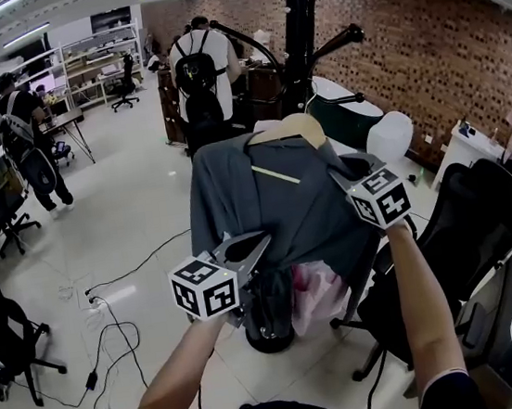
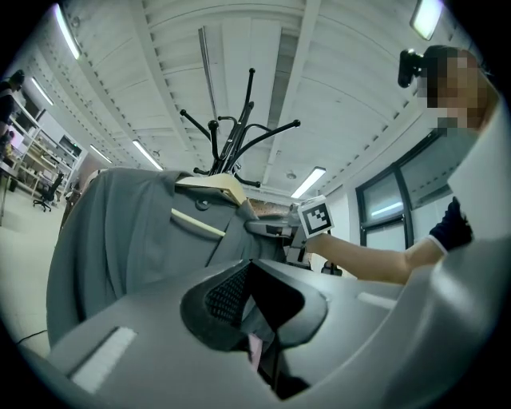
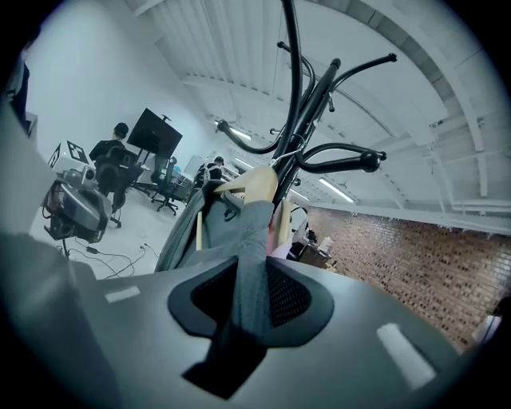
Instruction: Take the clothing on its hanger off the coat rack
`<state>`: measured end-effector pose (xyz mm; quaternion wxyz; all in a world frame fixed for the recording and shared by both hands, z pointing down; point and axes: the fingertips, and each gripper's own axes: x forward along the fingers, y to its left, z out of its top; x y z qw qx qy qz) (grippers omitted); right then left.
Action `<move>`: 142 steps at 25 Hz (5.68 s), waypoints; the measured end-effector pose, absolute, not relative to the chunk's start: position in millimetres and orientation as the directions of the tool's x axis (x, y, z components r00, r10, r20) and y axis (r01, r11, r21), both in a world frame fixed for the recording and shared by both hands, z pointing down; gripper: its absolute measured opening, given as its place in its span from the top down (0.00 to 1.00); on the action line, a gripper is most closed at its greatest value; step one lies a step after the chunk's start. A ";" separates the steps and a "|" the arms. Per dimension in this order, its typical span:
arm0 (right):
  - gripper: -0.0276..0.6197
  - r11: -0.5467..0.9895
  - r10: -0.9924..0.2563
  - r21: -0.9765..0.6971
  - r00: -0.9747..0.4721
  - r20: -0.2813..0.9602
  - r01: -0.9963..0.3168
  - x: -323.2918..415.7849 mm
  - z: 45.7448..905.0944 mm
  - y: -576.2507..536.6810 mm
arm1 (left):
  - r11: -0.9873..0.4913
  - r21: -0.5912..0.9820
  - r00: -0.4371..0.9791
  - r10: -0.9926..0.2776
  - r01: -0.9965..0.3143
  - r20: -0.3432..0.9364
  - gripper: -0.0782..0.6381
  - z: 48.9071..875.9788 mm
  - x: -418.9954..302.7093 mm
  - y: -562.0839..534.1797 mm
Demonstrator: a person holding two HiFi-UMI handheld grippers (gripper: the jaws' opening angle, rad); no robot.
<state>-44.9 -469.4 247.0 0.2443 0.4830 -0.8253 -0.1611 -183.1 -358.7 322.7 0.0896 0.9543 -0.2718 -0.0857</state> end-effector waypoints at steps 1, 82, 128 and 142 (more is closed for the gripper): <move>0.82 0.475 -0.879 0.508 -0.413 0.238 -0.719 -43.4 241.4 -469.1 | -0.836 0.218 0.838 -0.534 -0.503 -0.115 0.87 322.7 -182.5 -359.0; 0.82 -0.238 -0.948 0.480 0.309 0.075 -0.844 452.6 199.7 -113.6 | -0.951 0.252 0.983 0.171 0.182 -0.064 0.87 344.7 280.0 -191.4; 0.87 -0.120 -0.903 0.020 0.118 0.414 -0.993 597.9 504.7 -268.9 | -0.884 0.467 0.981 0.088 -0.003 0.173 0.87 492.5 416.0 -287.5; 0.87 -0.167 -0.850 -0.192 0.043 0.525 -0.967 581.4 630.9 -303.7 | -0.844 0.529 0.969 0.049 -0.089 0.242 0.87 546.7 395.8 -290.6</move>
